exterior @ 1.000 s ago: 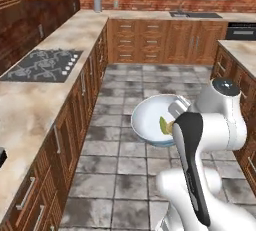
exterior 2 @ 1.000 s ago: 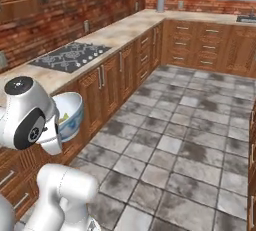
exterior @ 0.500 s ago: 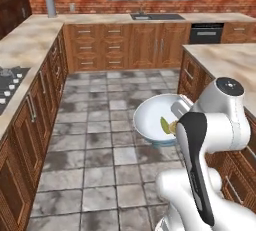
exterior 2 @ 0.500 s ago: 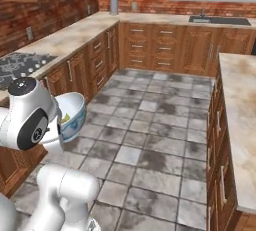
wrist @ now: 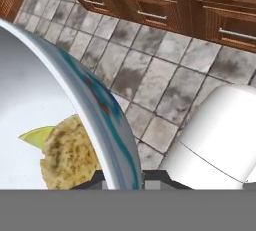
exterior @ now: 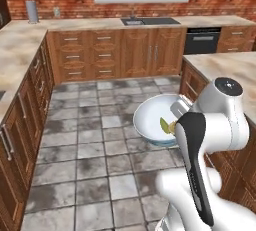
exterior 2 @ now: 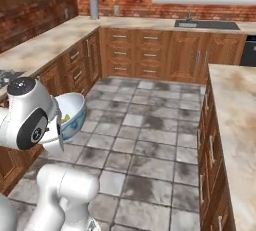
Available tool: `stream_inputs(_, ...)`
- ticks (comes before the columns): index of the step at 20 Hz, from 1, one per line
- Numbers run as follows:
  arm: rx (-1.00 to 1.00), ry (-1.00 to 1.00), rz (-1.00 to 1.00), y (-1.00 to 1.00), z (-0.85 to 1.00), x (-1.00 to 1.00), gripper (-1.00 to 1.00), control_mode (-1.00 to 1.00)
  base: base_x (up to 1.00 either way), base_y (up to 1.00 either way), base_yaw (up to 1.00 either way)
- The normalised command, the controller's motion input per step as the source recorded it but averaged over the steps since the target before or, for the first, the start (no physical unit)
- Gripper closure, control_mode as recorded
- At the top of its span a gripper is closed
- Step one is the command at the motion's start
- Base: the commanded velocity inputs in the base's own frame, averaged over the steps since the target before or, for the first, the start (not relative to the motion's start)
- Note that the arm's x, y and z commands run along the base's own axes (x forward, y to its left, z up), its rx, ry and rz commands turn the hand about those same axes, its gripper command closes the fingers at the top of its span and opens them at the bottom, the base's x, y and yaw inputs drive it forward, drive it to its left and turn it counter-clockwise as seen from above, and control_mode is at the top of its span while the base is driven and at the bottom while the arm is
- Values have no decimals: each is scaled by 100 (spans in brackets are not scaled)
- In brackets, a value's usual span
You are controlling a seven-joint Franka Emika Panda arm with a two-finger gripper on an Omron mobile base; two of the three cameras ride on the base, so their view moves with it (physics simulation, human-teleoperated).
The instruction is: Place the bowl with the lemon wedge and mushroom on the second highest shelf of the fridge. Place the bowl with the steak and chicken drumstick on the top shelf of the fridge.
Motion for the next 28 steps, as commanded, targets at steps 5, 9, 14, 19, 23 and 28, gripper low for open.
stream_inputs(5, 0, 0, 0, 0, 0, 0, 100, 100, 100, -26, -14)
stream_inputs(9, 0, 0, 0, 0, 0, 0, 100, 100, 100, -27, -13)
stream_inputs(14, 0, 0, 0, 0, 0, 0, 100, 100, 100, -27, -13)
stream_inputs(19, 0, 0, 0, 0, 0, 0, 100, 100, 100, -27, -13)
stream_inputs(23, 0, 0, 0, 0, 0, 0, 100, 100, 100, -26, -14)
stream_inputs(28, 0, 0, 0, 0, 0, 0, 100, 100, 100, -23, -18)
